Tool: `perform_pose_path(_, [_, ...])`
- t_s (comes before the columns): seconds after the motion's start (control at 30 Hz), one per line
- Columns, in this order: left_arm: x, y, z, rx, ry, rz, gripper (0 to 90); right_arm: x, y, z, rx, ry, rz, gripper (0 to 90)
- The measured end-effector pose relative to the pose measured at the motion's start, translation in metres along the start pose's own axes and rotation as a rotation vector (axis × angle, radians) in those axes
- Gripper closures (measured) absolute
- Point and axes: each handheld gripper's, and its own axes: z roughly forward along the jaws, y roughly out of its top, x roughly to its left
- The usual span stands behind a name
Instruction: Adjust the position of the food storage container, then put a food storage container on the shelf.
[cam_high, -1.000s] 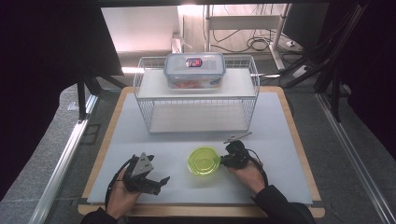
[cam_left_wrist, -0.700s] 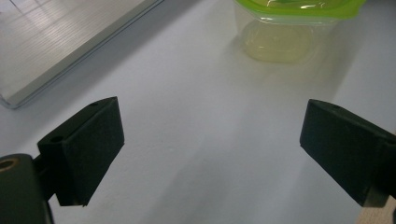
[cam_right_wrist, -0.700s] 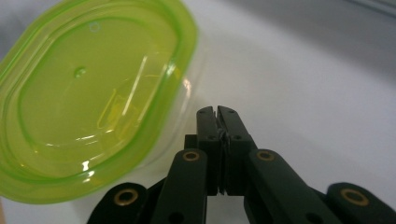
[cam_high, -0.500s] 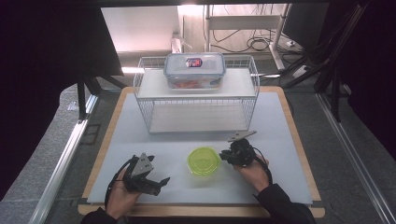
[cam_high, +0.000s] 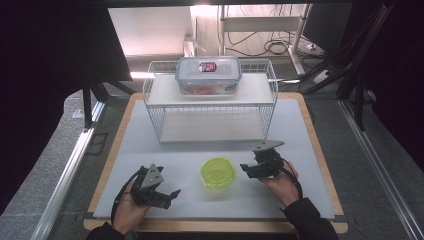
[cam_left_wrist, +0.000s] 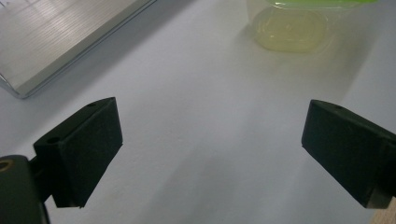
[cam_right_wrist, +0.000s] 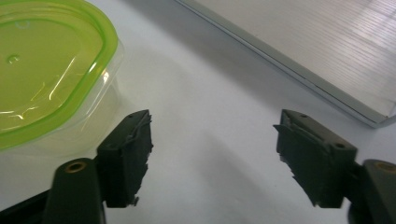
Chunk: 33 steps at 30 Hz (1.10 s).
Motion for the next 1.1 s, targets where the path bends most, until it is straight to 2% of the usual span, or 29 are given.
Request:
perform_pose_path(0.13, [0.0, 0.0, 0.0, 0.0, 0.002, 0.0, 5.0, -0.003, -0.002, -0.003, -0.017, 0.004, 0.021, 14.7])
perform_pose_path(0.27, [0.0, 0.0, 0.0, 0.002, 0.0, 0.003, 5.0, -0.003, -0.001, -0.005, -0.043, -0.019, 0.032, 9.3])
perform_pose_path(0.37, [0.001, -0.001, 0.0, 0.002, 0.0, 0.0, 5.0, -0.004, 0.001, -0.008, -0.054, -0.015, 0.049, 6.4])
perform_pose_path(0.43, [0.0, 0.0, 0.0, 0.001, 0.002, 0.002, 5.1, -0.005, 0.003, -0.011, -0.033, 0.009, 0.046, 2.8])
perform_pose_path(0.47, [0.0, 0.0, 0.0, -0.001, 0.002, 0.002, 5.1, -0.004, 0.005, -0.013, -0.022, 0.006, 0.036, 1.9])
perform_pose_path(0.5, [0.0, 0.0, 0.0, -0.001, 0.003, 0.005, 5.1, -0.004, 0.007, -0.016, -0.021, 0.004, 0.036, 1.9])
perform_pose_path(0.6, [-0.001, 0.0, 0.0, -0.001, 0.005, 0.008, 5.1, -0.004, 0.012, -0.023, -0.035, 0.039, 0.057, 2.4])
perform_pose_path(0.7, [-0.001, 0.0, 0.0, -0.002, 0.003, 0.009, 5.1, 0.0, 0.016, -0.024, -0.03, 0.063, 0.078, 9.7])
perform_pose_path(0.8, [-0.001, 0.001, 0.0, 0.001, 0.003, 0.012, 5.1, 0.003, 0.018, -0.021, -0.026, 0.13, 0.106, 24.0])
perform_pose_path(0.9, [-0.002, 0.001, 0.001, 0.002, 0.002, 0.014, 5.1, 0.006, 0.021, -0.016, -0.021, 0.183, 0.121, 32.6])
perform_pose_path(1.03, [-0.002, 0.001, 0.001, 0.003, 0.001, 0.015, 5.1, 0.008, 0.023, -0.009, -0.029, 0.255, 0.172, 42.6])
perform_pose_path(1.1, [-0.003, 0.001, 0.001, 0.002, -0.001, 0.017, 5.2, 0.009, 0.024, -0.004, -0.029, 0.268, 0.2, 45.9])
